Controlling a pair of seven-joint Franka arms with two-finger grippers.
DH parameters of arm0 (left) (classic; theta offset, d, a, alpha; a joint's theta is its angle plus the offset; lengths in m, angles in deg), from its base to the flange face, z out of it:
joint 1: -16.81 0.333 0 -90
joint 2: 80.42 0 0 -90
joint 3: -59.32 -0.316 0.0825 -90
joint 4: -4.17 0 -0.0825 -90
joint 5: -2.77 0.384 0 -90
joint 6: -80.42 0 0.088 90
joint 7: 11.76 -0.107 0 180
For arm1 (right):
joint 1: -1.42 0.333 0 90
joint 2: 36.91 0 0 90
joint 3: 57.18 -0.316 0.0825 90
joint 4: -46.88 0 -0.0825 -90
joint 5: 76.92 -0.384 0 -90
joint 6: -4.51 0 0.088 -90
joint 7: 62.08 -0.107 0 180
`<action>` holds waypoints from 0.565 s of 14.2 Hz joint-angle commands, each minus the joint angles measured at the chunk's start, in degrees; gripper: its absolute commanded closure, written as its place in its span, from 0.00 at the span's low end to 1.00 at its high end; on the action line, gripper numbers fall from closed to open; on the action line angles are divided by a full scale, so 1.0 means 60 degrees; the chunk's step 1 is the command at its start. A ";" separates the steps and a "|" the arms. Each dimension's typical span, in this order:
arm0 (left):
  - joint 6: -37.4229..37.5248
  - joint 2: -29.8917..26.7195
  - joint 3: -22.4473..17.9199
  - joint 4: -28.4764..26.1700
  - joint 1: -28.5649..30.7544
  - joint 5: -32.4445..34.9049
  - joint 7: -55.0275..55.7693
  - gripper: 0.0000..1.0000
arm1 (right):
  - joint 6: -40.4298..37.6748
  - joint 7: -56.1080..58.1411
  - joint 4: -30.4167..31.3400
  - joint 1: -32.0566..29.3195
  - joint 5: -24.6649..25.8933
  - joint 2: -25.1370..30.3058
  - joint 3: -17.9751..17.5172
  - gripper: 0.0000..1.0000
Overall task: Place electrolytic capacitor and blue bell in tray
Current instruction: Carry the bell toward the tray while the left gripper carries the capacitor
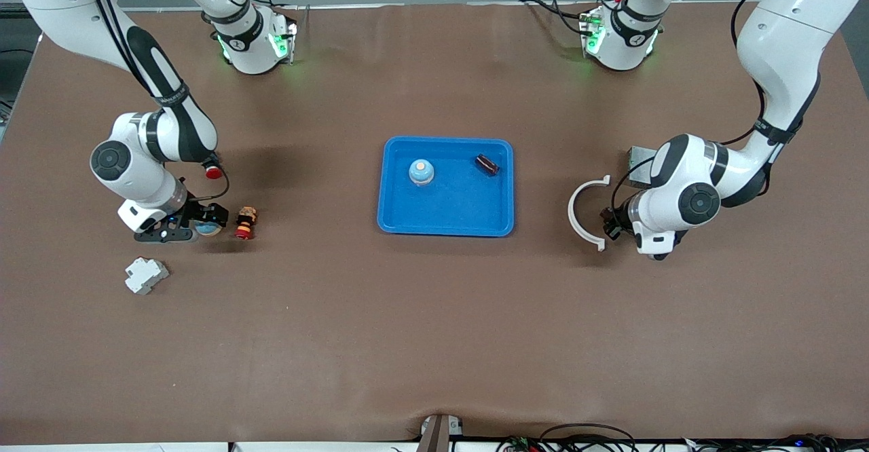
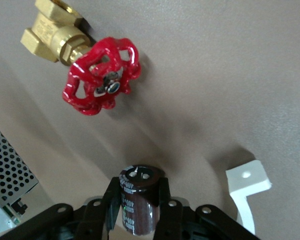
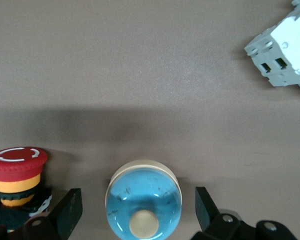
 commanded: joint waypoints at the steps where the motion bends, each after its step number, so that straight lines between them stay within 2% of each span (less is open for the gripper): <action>1: 0.0206 -0.0536 0.0169 -0.0045 0.0011 0.0227 0.0174 1.00 | 0.0308 -0.0004 0.0227 -0.0203 -0.0120 -0.0009 -0.0192 0.14; 2: 0.0672 -0.0727 0.0402 0.0028 0.0011 0.0227 0.0189 1.00 | 0.0308 0.0025 0.0227 -0.0202 -0.0120 -0.0009 -0.0192 0.44; 3: 0.1069 -0.0874 0.0738 0.0131 0.0011 0.0213 0.0189 1.00 | 0.0294 0.0011 0.0227 -0.0188 -0.0120 -0.0009 -0.0192 0.83; 4: 0.1392 -0.0991 0.0915 0.0233 0.0011 0.0198 0.0203 1.00 | 0.0279 -0.0047 0.0212 -0.0188 -0.0120 -0.0009 -0.0206 1.00; 8: 0.2288 -0.0963 0.1576 0.0907 -0.0207 0.0154 0.0875 1.00 | -0.0143 -0.0063 0.0139 -0.0173 -0.0120 0.0151 -0.0206 1.00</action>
